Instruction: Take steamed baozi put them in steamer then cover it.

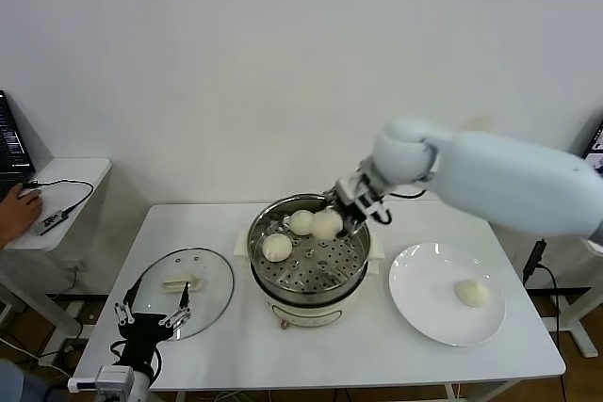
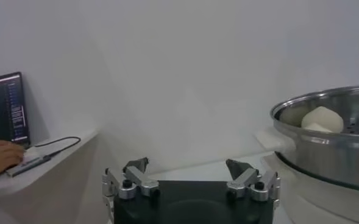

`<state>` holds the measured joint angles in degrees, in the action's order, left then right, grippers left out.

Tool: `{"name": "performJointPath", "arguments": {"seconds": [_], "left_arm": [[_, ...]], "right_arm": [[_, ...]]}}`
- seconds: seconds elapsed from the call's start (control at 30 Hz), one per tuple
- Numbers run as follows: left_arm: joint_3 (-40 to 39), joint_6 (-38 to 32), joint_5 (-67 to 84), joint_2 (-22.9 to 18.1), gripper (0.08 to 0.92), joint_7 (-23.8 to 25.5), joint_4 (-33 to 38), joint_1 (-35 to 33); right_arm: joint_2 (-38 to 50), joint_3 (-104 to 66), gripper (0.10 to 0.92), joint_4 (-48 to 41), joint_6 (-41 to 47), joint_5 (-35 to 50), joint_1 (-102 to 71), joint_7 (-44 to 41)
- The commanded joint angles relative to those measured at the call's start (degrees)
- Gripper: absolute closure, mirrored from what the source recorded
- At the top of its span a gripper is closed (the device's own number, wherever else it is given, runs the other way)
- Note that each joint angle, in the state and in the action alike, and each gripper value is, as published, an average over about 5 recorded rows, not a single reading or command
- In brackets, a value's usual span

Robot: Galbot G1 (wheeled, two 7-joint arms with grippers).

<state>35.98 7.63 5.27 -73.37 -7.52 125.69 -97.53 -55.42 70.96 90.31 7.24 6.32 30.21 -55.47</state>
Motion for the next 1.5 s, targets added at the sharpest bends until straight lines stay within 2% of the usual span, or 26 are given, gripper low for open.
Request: {"name": "performJointPath", "arguments": {"seconds": [0.03, 0.37, 0.8, 0.9, 1.1, 1.3, 1.5], "left_arm": [[-0.02, -0.04, -0.01, -0.27, 0.177, -0.05, 0.34, -0.09], [-0.03, -0.15, -0.11, -0.55, 0.177, -0.17, 0.4, -0.37], [-0.3, -0.21, -0.15, -0.75, 0.177, -0.23, 0.27, -0.25], [-0.3, -0.19, -0.14, -0.72, 0.177, -0.23, 0.31, -0.22], [-0.23, -0.17, -0.12, -0.57, 0.177, -0.21, 0.56, -0.2], [0.07, -0.2, -0.05, -0.03, 0.177, -0.17, 0.61, -0.16], [-0.04, -0.36, -0.14, 0.44, 0.177, -0.16, 0.57, -0.2]], "right_arm": [[-6.08, 3.66, 0.396, 0.92, -9.89, -8.32, -2.52, 1.21], [-6.52, 3.68, 0.389, 0.53, -15.12, -12.3, -5.42, 2.07], [-5.14, 2.91, 0.386, -0.22, -16.83, -16.52, -5.56, 2.05], [-4.56, 2.83, 0.355, 0.37, -16.92, -16.54, -5.06, 2.13], [-2.26, 1.81, 0.224, 1.25, -17.09, -15.28, -2.1, 2.1], [2.71, -0.56, 0.203, 2.83, -13.54, -11.17, 3.35, 1.08], [9.35, -5.44, 0.203, 2.01, -3.6, -4.0, 5.41, -1.65]]}}
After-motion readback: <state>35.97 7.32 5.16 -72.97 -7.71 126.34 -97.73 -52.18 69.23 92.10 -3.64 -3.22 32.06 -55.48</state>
